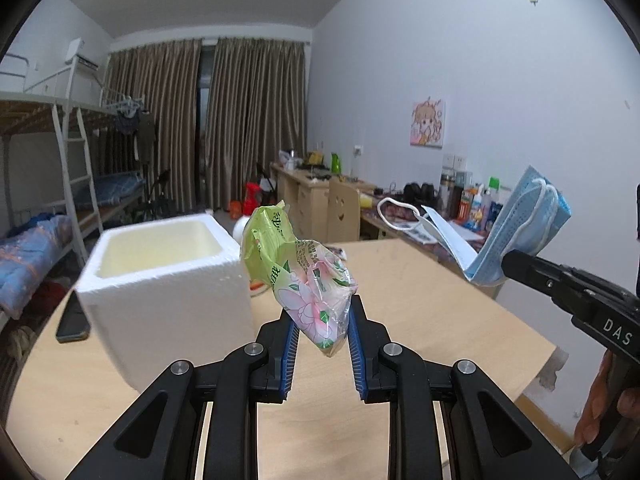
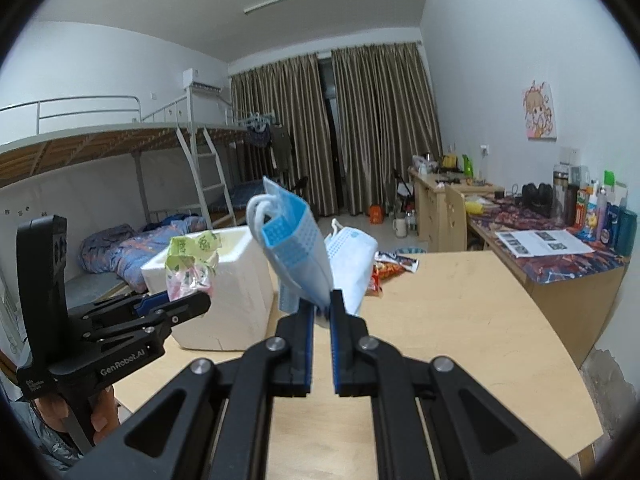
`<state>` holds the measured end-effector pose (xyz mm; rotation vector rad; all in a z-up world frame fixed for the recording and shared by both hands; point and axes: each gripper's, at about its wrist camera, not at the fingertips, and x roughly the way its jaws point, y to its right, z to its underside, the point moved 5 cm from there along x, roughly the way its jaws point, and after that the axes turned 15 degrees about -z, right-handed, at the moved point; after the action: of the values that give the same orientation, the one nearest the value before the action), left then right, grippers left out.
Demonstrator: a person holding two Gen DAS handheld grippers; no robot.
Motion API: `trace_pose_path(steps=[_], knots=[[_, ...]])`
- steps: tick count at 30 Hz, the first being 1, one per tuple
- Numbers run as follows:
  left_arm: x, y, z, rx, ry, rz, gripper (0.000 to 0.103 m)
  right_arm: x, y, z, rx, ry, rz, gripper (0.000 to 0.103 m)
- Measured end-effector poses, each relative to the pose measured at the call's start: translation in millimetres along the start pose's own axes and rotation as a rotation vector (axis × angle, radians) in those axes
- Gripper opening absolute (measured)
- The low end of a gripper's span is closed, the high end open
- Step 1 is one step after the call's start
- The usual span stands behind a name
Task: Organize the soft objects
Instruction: 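Lift the snack bag and mask with both grippers and carry them over the foam box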
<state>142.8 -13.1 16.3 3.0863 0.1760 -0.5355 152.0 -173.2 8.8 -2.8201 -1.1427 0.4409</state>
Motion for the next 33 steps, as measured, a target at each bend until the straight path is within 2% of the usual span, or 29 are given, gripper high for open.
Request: trace_pose_path(steps=[16,24,33], knots=[[-90.9,-18.1,-1.9,0.008,0.122,-0.036,0.025,-37.2,-31.9,-2.7,-0.063,0.093,-0.013,0.01],[-111.3,-25.6,-2.7,0.0,0.151,-0.074,0.025,-47.0,-41.6,-5.2,-0.084,0.128,-0.03,0.01],[-119.2,-47.4,-4.9,-0.026,0.166,-0.137,0.025,-32.4,-48.0,-9.1,-0.112,0.129,-0.079,0.01]])
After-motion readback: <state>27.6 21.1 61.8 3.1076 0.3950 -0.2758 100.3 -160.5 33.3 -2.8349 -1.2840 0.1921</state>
